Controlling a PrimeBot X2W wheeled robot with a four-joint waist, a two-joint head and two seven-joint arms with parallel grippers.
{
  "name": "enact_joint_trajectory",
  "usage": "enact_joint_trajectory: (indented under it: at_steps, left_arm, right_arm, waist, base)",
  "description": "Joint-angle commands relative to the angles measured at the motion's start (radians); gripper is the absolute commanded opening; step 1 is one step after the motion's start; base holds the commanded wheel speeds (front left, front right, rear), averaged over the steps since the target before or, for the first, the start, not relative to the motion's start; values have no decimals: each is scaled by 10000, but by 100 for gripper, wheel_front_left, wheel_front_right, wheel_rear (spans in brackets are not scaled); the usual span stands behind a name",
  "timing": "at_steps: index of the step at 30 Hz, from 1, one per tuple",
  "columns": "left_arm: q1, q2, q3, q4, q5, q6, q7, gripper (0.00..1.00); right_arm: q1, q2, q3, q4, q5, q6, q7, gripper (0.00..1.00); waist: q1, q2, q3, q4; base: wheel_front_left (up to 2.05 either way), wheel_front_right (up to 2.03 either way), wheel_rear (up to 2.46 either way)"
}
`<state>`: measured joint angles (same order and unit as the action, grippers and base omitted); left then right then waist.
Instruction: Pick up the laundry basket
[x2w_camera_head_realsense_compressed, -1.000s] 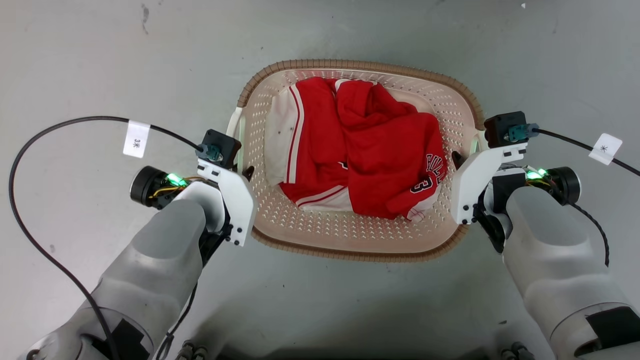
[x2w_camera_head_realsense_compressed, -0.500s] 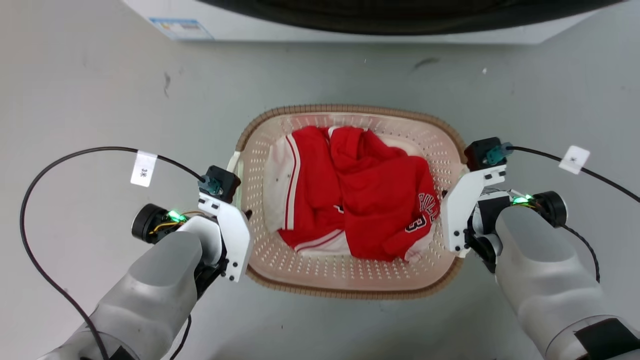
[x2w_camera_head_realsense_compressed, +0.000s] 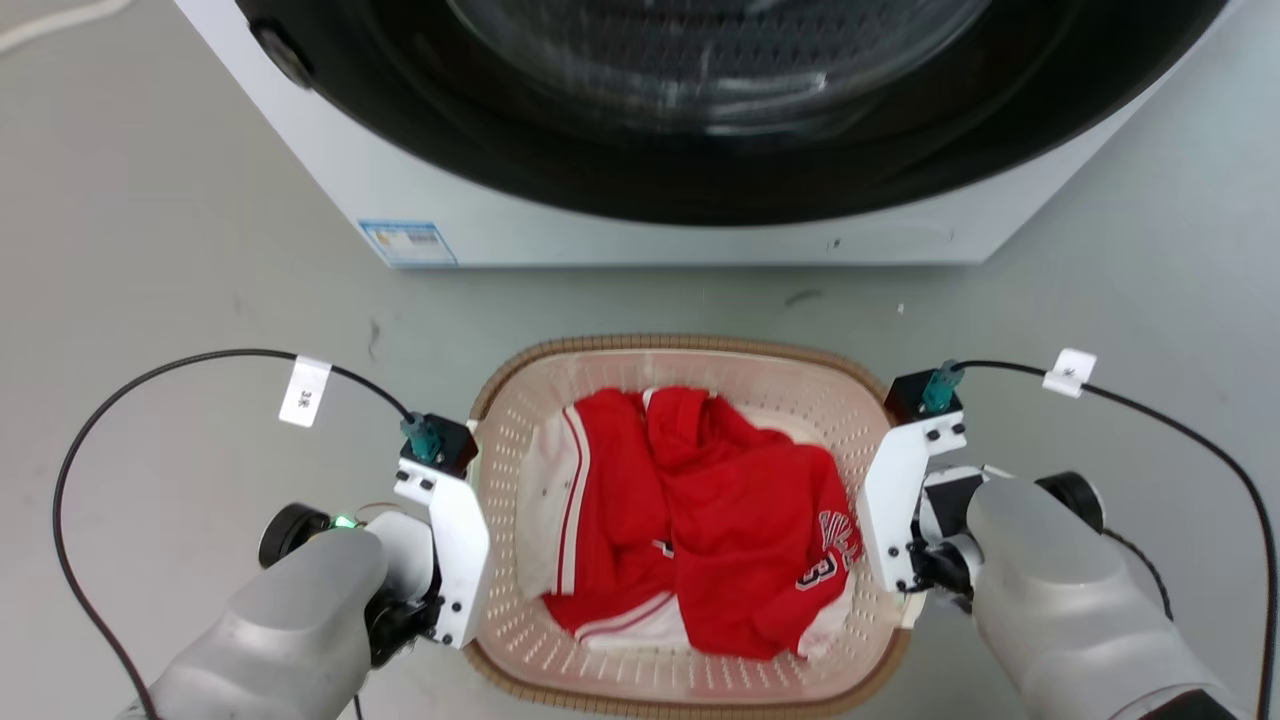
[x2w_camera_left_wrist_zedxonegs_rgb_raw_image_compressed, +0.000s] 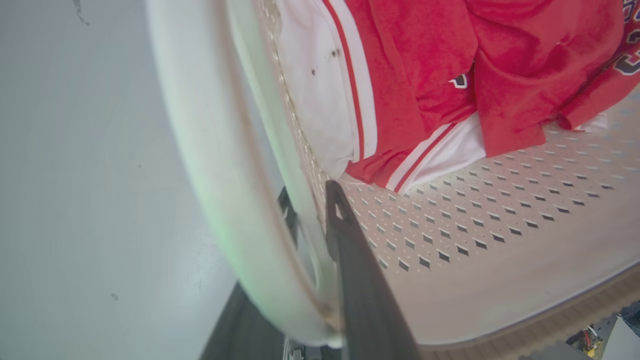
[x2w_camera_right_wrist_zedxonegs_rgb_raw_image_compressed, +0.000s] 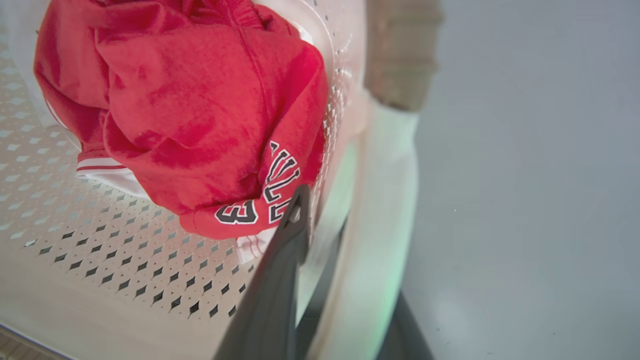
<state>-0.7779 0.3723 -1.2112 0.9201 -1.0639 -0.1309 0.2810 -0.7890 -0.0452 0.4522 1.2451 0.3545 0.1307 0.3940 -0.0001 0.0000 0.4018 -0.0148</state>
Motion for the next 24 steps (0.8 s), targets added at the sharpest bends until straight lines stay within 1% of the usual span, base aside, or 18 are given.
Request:
enact_joint_trajectory:
  at_steps: [1, 6, 10, 24]
  left_arm:
    - [177, 219, -100, -57, -82, 18, 161, 0]
    - [376, 554, -356, -603, -629, 16, 783, 0]
    - [534, 730, -518, -939, -807, 15, 1235, 0]
    - [1302, 1052, -679, -1841, -1317, -5, 2472, 0]
  right_arm:
    - [111, -92, 126, -116, 129, 1, 131, 0]
    - [446, -92, 639, -374, 648, 2, 686, 0]
    - [692, -86, 1000, -461, 935, 4, 986, 0]
    - [1372, -108, 1927, -486, 1933, 13, 2263, 0]
  waist:
    - [1, 0, -642, -49]
    - [1, 0, -1431, -79]
    - [1, 0, -1946, -78]
    - [1, 0, -3316, -11]
  base:
    - [0, 0, 0]
    - [0, 0, 0]
    - [0, 0, 0]
    - [0, 0, 0]
